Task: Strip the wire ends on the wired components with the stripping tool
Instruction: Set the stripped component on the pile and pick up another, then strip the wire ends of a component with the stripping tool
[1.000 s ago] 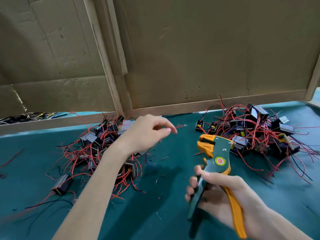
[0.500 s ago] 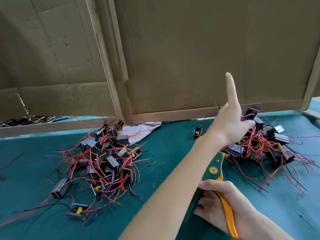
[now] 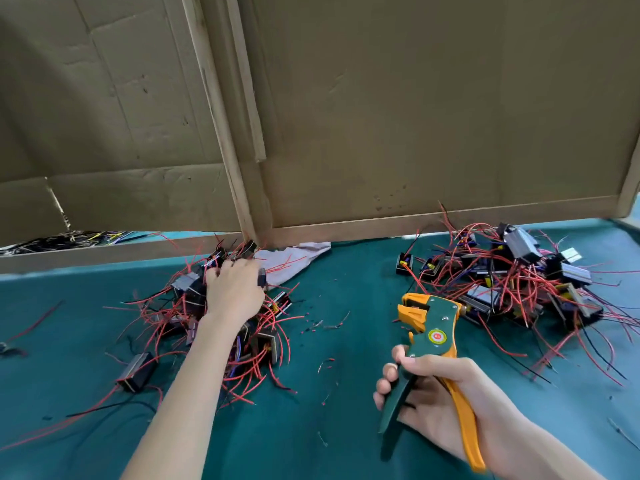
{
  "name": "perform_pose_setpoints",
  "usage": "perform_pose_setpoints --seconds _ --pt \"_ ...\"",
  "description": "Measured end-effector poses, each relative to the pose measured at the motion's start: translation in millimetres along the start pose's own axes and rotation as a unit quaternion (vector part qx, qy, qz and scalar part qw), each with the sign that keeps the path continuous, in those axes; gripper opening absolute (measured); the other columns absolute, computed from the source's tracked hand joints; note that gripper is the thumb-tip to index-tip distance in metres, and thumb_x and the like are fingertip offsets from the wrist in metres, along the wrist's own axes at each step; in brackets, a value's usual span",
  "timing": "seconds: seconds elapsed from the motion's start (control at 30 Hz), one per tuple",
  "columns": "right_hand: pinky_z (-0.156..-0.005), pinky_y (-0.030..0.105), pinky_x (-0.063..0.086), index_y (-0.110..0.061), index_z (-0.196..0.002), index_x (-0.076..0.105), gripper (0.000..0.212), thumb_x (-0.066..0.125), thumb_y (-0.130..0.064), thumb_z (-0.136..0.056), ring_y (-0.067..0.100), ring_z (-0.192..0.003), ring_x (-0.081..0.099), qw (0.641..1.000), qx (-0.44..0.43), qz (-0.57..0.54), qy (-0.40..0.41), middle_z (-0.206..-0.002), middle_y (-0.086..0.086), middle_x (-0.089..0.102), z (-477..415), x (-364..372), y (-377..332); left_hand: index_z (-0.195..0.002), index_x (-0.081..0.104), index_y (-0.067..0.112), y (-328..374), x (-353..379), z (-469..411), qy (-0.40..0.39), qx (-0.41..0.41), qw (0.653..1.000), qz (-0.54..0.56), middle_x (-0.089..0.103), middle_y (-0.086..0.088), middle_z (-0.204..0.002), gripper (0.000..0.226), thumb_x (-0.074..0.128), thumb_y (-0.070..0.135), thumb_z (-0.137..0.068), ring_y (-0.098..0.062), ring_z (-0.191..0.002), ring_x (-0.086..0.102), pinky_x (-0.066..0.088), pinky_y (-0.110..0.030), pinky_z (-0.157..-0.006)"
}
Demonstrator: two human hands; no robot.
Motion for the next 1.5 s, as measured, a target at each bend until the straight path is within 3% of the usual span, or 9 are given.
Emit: perform_pose_setpoints --seconds 0.23,0.4,0.5,0.83,1.03,1.13,1.23,1.37,1.5 --pt "-0.069 0.047 0.055 0.0 -0.073 0.063 0.033 0.083 0.005 -0.047 0.037 -0.067 0.059 1.0 -0.002 0.003 0.0 -0.076 0.019 0.054 0.7 0.1 0.0 -0.127 0.055 0.019 -6.3 10.6 -7.0 0.015 -0.011 1.0 0.021 0.049 -0.007 -0.116 0.038 0.056 0.014 -0.089 -0.031 -0.111 0.053 0.032 -0.045 -0.1" --pt "-0.07 0.047 0.054 0.0 -0.073 0.064 0.031 0.082 0.006 -0.049 0.038 -0.068 0.059 1.0 -0.001 0.003 -0.002 -0.076 0.019 0.055 0.7 -0.6 0.1 -0.13 0.051 0.017 -8.3 12.9 -6.3 -0.017 -0.048 0.996 0.078 0.038 -0.005 -0.135 0.038 0.037 0.022 -0.095 -0.035 -0.122 0.04 0.032 -0.044 -0.1" --pt "-0.07 0.047 0.055 0.0 -0.074 0.063 0.029 0.08 0.005 -0.051 0.037 -0.069 0.059 1.0 -0.001 0.005 -0.001 -0.076 0.019 0.055 1.2 1.0 0.5 -0.12 0.051 0.02 -6.3 12.8 -9.0 0.0 -0.027 0.998 0.064 0.056 -0.004 -0.128 0.031 0.032 0.033 -0.099 -0.027 -0.115 0.052 0.025 -0.042 -0.102" --pt "-0.07 0.048 0.055 0.0 -0.075 0.063 0.029 0.079 0.004 -0.051 0.038 -0.069 0.06 1.0 -0.001 0.013 -0.002 -0.076 0.02 0.055 0.3 0.3 0.6 -0.108 0.067 0.025 -1.0 11.9 -12.4 0.082 -0.001 0.997 0.009 0.056 0.0 -0.109 0.025 0.062 0.038 -0.088 -0.024 -0.108 0.056 0.031 -0.041 -0.096" --pt "-0.07 0.048 0.055 0.0 -0.073 0.064 0.032 0.082 0.004 -0.047 0.038 -0.068 0.06 1.0 -0.004 0.007 0.002 -0.076 0.019 0.056 -1.3 -2.0 -2.7 -0.102 0.064 0.02 20.6 -42.8 -0.3 0.218 0.091 0.92 0.314 0.06 0.006 -0.098 0.015 0.061 0.031 -0.091 -0.019 -0.09 0.06 0.039 -0.03 -0.079" --pt "-0.069 0.047 0.056 0.0 -0.074 0.065 0.028 0.079 0.005 -0.049 0.037 -0.068 0.061 1.0 -0.017 -0.002 0.012 -0.076 0.02 0.056 0.7 -2.0 -8.6 -0.095 0.052 0.028 44.3 -63.9 11.2 0.096 0.18 0.849 0.488 0.06 0.019 -0.084 0.008 0.059 0.023 -0.094 -0.014 -0.066 0.067 0.043 -0.019 -0.068" --pt "-0.066 0.046 0.057 0.0 -0.075 0.064 0.026 0.075 0.005 -0.051 0.036 -0.068 0.062 0.999 -0.045 -0.005 0.024 -0.076 0.02 0.056 3.1 -3.0 -18.1 -0.097 0.053 0.015 66.1 -57.4 19.8 -0.056 0.223 0.806 0.546 0.065 0.008 -0.105 0.017 0.059 0.001 -0.091 -0.014 -0.083 0.072 0.05 -0.021 -0.081" --pt "-0.065 0.046 0.059 -0.002 -0.076 0.06 0.022 0.067 0.006 -0.057 0.035 -0.065 0.062 0.994 -0.093 -0.006 0.049 -0.074 0.018 0.057 5.4 -4.7 -30.4 -0.096 0.062 0.005 84.5 -28.6 34.6 -0.205 0.247 0.83 0.456 0.063 -0.013 -0.116 0.047 0.036 -0.029 -0.077 -0.02 -0.095 0.068 0.049 -0.02 -0.084" --pt "-0.066 0.046 0.059 -0.002 -0.076 0.06 0.022 0.067 0.003 -0.056 0.034 -0.065 0.062 0.993 -0.102 -0.016 0.052 -0.074 0.017 0.057 5.5 -5.7 -34.1 -0.089 0.068 0.009 87.0 -5.9 32.8 -0.218 0.213 0.861 0.407 0.073 -0.013 -0.095 0.028 0.049 -0.01 -0.08 -0.013 -0.086 0.066 0.051 -0.025 -0.088"
Point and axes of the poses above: each hand's wrist, its own z-axis away from the middle knuckle, its own x-axis out of the palm, y = z × x, the point moved 3 cm from there along -z, towards the middle knuckle
